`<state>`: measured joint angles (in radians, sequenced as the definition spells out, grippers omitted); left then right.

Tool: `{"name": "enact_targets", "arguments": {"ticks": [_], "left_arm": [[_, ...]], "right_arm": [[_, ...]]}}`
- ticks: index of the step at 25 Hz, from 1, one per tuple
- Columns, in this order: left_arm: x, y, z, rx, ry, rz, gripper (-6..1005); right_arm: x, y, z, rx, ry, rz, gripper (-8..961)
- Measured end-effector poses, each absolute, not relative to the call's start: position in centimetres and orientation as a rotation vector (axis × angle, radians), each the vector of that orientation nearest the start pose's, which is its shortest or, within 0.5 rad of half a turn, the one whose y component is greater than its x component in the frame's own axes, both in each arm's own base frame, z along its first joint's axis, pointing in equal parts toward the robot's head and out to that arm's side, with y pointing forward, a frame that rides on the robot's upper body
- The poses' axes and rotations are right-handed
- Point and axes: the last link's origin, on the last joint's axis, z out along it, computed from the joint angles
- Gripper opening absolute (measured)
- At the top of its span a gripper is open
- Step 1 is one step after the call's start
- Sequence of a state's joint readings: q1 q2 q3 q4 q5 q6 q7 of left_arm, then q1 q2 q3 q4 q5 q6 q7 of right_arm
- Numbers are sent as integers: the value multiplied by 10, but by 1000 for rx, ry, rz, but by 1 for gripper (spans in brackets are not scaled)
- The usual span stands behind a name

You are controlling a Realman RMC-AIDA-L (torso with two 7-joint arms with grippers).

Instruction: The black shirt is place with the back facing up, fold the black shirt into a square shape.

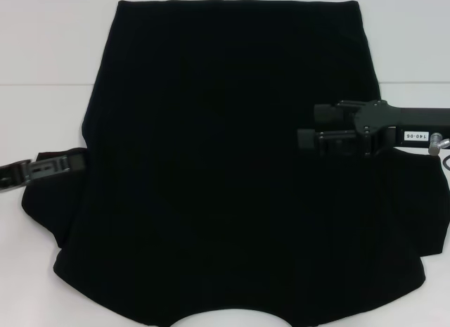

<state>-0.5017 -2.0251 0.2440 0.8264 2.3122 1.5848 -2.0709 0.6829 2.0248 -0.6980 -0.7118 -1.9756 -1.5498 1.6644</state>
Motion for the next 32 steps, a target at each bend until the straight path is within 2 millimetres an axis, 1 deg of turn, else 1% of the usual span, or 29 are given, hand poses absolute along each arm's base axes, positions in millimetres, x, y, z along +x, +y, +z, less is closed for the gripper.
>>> {"name": "enact_targets", "arguments": {"ticks": [7,14,21,26,32], "left_arm": [[-349,317,97,-2003,-1692,-587,805],[-355,319,98,-1935,-1788,-466,796],[-353,322,91,-1937,-1854,-381,787],[-352,324,83,-1948,-1880,-364,781],[-358,324,78,-1921,-1902,-320,773]], "right_arm": [[207,384,35,-2714,703,758,911],[206,385,40,-2698,697,782,912],[209,385,43,-2677,706,792,912],[210,385,45,-2669,709,796,911],[211,386,46,-2657,710,792,911]]}}
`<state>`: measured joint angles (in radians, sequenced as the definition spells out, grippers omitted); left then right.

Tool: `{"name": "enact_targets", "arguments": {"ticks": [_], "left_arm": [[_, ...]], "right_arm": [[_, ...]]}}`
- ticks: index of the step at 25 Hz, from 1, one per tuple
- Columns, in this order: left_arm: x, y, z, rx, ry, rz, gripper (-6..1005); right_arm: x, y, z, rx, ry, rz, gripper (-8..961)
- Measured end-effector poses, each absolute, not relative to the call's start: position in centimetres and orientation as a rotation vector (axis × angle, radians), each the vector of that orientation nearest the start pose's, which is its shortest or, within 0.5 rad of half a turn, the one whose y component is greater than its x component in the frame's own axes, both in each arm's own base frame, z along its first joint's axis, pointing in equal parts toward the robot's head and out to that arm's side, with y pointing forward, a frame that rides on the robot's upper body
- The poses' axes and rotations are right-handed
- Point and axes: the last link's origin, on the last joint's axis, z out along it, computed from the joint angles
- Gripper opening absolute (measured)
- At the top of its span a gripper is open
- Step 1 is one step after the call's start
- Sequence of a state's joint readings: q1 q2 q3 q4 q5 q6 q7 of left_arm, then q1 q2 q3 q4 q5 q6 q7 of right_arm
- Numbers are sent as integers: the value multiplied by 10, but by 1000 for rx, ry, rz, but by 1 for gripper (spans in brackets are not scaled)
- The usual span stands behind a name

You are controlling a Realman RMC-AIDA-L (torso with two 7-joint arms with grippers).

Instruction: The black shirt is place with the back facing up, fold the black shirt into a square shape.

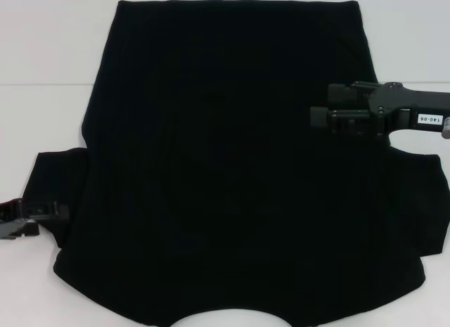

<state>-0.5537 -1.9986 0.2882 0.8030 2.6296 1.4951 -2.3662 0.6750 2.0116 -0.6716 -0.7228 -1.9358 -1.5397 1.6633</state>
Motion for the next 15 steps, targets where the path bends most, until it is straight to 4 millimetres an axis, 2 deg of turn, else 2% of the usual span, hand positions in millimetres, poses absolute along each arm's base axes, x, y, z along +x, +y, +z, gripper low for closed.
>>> {"name": "enact_targets", "arguments": {"ticks": [15], "left_arm": [[-356,330,71,-1929,-1900,-281,754]], "right_arm": [[212,389,49,-2632,714,801,912]]}}
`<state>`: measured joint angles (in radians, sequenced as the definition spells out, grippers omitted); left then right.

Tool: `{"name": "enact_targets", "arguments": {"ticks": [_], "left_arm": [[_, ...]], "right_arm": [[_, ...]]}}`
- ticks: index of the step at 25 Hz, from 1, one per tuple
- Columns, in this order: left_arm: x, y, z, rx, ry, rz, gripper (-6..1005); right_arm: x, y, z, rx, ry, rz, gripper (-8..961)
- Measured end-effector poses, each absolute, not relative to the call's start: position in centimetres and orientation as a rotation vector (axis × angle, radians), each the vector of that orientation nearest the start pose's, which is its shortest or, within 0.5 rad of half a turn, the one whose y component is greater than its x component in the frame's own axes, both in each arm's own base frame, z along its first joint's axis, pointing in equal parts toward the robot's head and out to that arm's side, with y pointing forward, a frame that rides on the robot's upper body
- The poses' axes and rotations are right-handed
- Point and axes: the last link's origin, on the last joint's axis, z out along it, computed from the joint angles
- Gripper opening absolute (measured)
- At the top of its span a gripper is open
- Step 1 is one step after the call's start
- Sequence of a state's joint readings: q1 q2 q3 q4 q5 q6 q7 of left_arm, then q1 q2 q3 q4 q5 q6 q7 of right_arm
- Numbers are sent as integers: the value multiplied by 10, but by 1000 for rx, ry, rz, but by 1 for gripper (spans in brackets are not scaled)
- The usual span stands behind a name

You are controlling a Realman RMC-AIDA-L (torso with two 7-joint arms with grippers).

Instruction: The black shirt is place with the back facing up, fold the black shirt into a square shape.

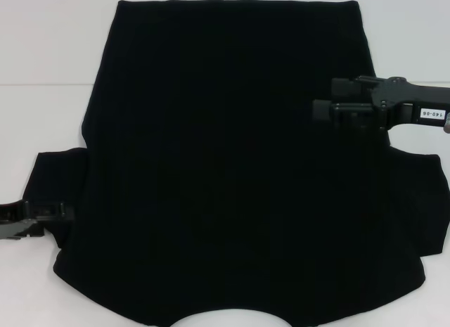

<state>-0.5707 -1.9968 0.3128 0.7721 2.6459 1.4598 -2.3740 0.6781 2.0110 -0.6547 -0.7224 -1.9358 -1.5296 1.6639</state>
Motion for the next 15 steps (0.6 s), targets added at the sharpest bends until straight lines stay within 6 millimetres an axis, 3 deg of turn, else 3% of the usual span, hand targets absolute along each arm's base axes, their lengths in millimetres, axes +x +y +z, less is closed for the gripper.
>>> {"name": "enact_targets", "arguments": {"ticks": [15], "left_arm": [[-349,346,74,-1945,-1848,-281,736]], "right_arm": [[213,389,50,-2622,719,808,912]]}}
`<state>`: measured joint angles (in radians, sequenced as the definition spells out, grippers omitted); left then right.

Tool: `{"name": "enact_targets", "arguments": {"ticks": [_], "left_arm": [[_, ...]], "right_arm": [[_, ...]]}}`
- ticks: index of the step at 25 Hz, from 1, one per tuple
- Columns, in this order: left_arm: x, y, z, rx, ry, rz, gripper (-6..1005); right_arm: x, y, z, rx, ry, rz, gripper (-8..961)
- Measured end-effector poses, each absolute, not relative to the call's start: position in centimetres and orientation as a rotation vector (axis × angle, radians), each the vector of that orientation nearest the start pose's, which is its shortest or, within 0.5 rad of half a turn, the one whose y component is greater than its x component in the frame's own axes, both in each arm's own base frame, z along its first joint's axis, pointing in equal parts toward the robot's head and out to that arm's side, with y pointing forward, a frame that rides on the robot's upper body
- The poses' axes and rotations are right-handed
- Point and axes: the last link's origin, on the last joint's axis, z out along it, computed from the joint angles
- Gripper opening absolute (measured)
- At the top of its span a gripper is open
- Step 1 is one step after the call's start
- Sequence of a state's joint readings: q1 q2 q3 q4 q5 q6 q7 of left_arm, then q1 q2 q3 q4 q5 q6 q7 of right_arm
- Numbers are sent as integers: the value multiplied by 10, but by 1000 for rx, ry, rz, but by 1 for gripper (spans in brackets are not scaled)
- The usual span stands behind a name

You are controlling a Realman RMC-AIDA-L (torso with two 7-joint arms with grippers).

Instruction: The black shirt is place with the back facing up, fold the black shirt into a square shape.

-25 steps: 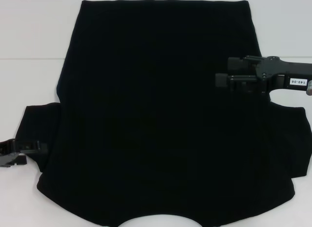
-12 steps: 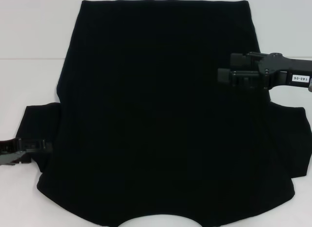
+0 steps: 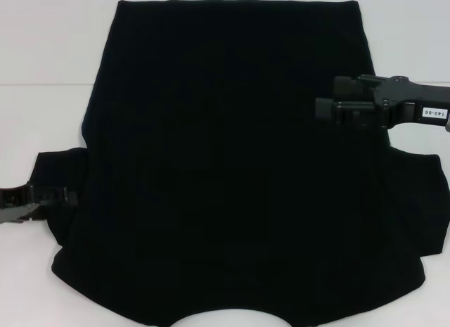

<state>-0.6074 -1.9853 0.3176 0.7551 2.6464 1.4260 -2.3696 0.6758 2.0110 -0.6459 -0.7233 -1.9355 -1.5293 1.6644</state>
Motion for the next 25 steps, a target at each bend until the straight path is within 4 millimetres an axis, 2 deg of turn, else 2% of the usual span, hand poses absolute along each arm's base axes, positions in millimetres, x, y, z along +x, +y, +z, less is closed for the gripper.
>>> {"name": "enact_targets", "arguments": {"ticks": [25], "left_arm": [[-349,360,78,-1911,-1775,-259,704]], "right_arm": [[214,390,54,-2598,722,830,912]]}}
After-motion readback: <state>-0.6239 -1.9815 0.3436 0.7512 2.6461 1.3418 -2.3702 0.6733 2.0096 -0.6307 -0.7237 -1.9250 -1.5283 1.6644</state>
